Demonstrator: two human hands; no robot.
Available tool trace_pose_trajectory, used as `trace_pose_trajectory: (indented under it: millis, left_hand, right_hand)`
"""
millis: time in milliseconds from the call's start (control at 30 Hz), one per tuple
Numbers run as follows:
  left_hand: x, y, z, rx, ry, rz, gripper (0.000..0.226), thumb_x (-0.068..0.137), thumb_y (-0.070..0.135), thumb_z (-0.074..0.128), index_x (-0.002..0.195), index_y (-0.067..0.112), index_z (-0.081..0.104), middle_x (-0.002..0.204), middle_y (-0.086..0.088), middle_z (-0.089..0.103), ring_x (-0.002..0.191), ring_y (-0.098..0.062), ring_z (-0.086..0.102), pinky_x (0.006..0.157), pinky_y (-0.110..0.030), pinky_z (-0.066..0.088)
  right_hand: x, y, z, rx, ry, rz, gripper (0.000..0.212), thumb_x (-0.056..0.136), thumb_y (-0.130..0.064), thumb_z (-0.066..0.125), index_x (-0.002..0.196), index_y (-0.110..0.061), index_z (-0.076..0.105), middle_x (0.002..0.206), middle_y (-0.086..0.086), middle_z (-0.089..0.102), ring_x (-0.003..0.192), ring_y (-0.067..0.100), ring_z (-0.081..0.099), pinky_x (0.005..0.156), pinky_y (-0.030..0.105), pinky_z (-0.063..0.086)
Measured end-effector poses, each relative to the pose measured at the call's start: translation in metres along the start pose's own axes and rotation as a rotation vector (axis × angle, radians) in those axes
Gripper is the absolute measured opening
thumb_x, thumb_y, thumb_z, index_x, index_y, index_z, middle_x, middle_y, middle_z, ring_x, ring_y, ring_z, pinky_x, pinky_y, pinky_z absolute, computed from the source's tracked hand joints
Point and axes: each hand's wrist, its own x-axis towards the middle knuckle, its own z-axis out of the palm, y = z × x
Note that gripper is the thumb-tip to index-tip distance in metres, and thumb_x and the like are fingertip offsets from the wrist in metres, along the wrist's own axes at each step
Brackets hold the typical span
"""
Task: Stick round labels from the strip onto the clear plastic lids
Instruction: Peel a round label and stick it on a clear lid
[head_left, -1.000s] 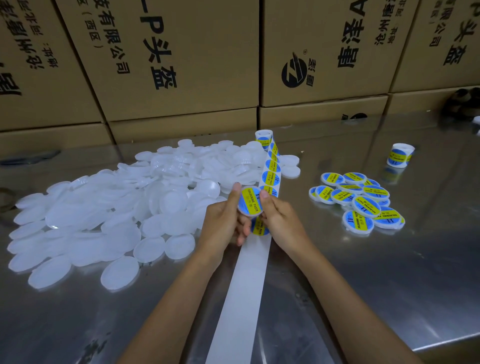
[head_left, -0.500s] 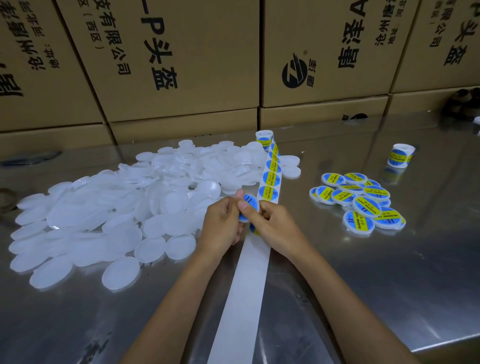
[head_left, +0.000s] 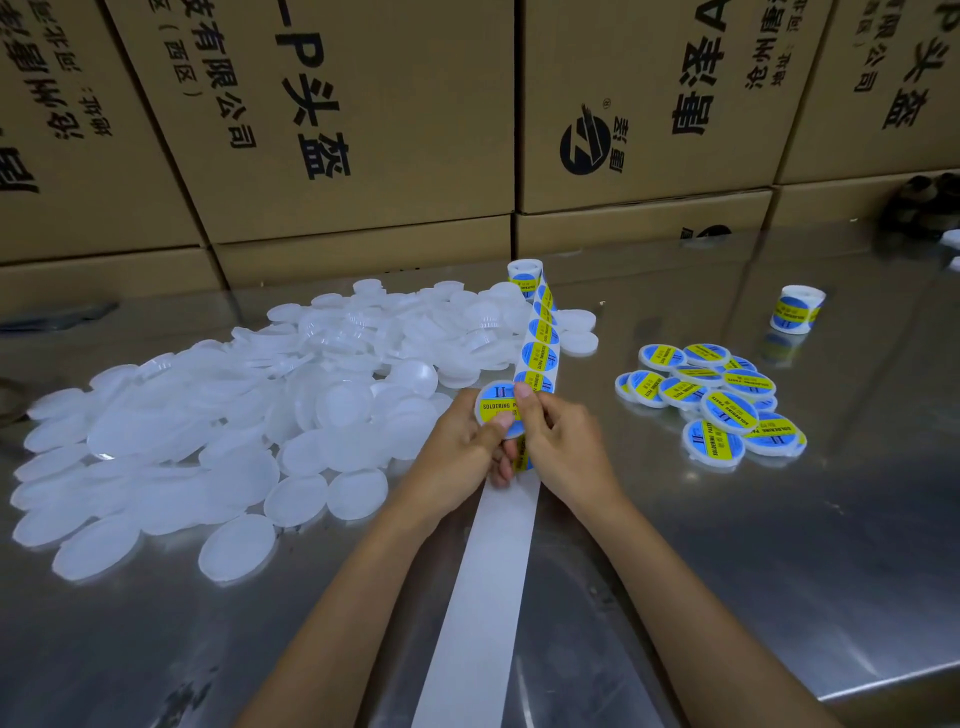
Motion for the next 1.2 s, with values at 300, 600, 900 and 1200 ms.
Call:
trace_pose_trajectory:
  millis: [300,600,900,1200]
  left_hand:
    - [-0.003,0.004,-0.004,-0.12,0.112,-0.027,0.028,0.107,0.023,0.046,0.1,0.0,0.059,0.065,-0.008,0.053,0.052,-0.018,0.053,0.054,-0.031,0.049]
    - [0.002,0.004,-0.006,-0.091,0.295,-0.182,0.06,0.106,0.049,0.037,0.079,0.004,0.064,0.051,-0.006,0.057,0.04,-0.017,0.051,0.041,-0.021,0.043]
    - [0.0,-0.002,-0.013,-0.037,0.295,-0.092,0.03,0.106,0.023,0.039,0.103,0.011,0.067,0.054,-0.002,0.056,0.042,-0.016,0.048,0.042,-0.024,0.037]
    - [0.001,-0.003,-0.017,0.049,0.367,-0.034,0.029,0.102,0.014,0.04,0.097,0.018,0.068,0.053,0.0,0.056,0.041,-0.014,0.046,0.04,-0.019,0.037]
  right_hand:
    - [0.001,-0.007,-0.002,0.039,-0.096,0.003,0.051,0.101,-0.035,0.052,0.081,0.012,0.051,0.068,0.016,0.054,0.062,0.014,0.046,0.059,0.029,0.039]
    - [0.003,-0.003,-0.001,0.063,-0.15,0.066,0.052,0.098,-0.036,0.058,0.074,0.009,0.047,0.059,0.004,0.041,0.053,0.011,0.035,0.053,0.024,0.033]
    - [0.02,0.01,-0.031,0.639,0.249,0.478,0.027,0.095,-0.03,0.065,0.08,-0.008,0.07,0.053,-0.005,0.047,0.042,0.005,0.038,0.04,0.018,0.032]
    - [0.033,0.021,-0.067,1.182,0.381,0.613,0.019,0.104,-0.021,0.046,0.095,-0.01,0.058,0.08,0.0,0.057,0.064,0.008,0.05,0.051,0.016,0.042]
